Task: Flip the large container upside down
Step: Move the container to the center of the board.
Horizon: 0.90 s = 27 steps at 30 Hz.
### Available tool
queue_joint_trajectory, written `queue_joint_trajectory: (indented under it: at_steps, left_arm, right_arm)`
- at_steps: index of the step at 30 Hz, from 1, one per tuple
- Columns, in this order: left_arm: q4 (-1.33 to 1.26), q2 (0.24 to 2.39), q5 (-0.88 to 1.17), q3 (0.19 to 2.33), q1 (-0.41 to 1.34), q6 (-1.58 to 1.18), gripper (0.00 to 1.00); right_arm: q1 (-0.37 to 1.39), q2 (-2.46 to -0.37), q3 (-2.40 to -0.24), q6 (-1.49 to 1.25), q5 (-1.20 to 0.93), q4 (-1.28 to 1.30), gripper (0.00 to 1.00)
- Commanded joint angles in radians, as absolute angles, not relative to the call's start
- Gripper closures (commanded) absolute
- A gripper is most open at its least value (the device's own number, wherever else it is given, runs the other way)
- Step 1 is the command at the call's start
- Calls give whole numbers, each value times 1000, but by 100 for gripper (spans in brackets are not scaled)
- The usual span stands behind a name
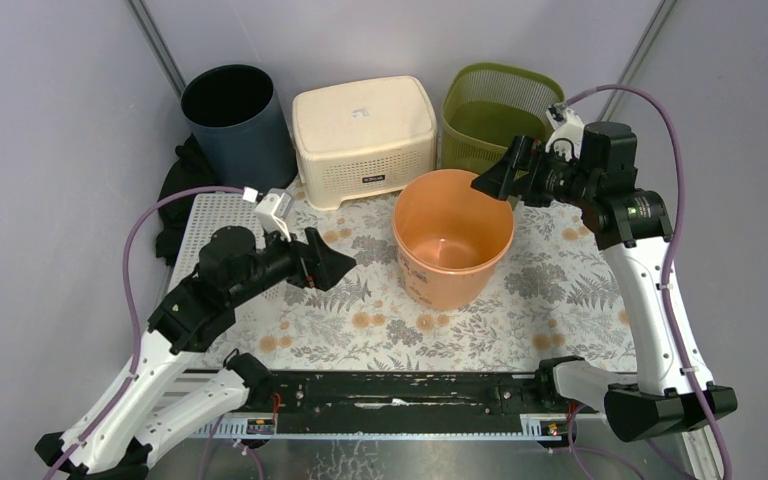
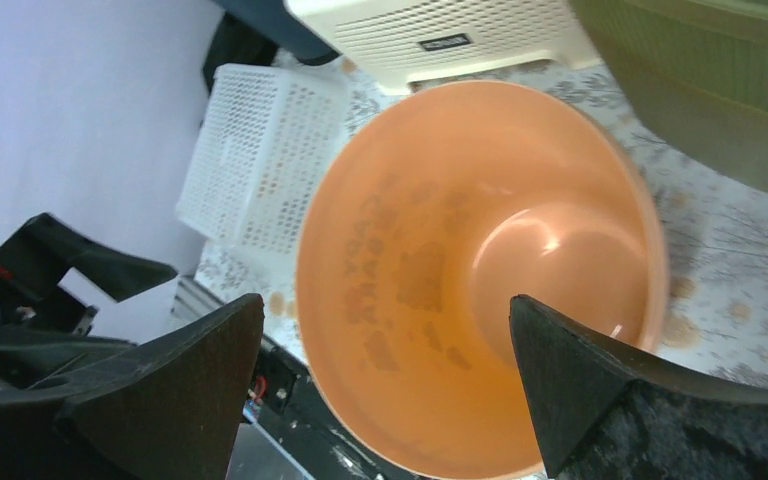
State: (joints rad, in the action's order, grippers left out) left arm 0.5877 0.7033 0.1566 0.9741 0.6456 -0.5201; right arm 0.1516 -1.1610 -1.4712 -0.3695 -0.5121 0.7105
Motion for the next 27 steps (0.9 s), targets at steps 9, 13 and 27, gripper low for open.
queue_joint_trajectory:
  at_steps: [9,13,27]
  left_arm:
    - [679,652,74,1044,647,-516,0]
    - [709,638,54,1055,647,-532,0]
    - [750,602,93,988,647,-575,0]
  right_arm:
    - [398,-1299,-1669,-514,-577,606,1]
    - [436,-1407,-1758,-518,-541,701,0]
    - [711,-1630,-1961,-482,-29,964,1]
